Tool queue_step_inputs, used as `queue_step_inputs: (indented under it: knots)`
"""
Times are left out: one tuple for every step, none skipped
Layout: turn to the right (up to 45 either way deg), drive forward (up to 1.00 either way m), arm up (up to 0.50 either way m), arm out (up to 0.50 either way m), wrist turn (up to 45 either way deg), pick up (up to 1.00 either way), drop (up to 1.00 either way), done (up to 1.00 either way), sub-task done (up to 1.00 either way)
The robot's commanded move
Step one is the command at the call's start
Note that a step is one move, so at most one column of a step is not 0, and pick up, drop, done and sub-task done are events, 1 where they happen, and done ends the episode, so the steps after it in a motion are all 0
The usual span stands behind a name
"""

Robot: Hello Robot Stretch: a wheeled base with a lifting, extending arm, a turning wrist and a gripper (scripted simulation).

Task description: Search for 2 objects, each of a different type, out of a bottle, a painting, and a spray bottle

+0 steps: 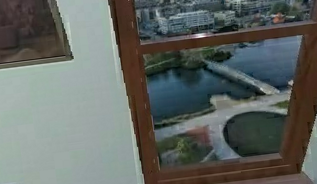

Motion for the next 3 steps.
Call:
queue_step_inputs:
  knots:
    - [-39.0,0.0,0.0,0.0,0.0,0.0,0.0,0.0,0.0]
    - [0.0,0.0,0.0,0.0,0.0,0.0,0.0,0.0,1.0]
    - [-45.0,0.0,0.0,0.0,0.0,0.0,0.0,0.0,0.0]
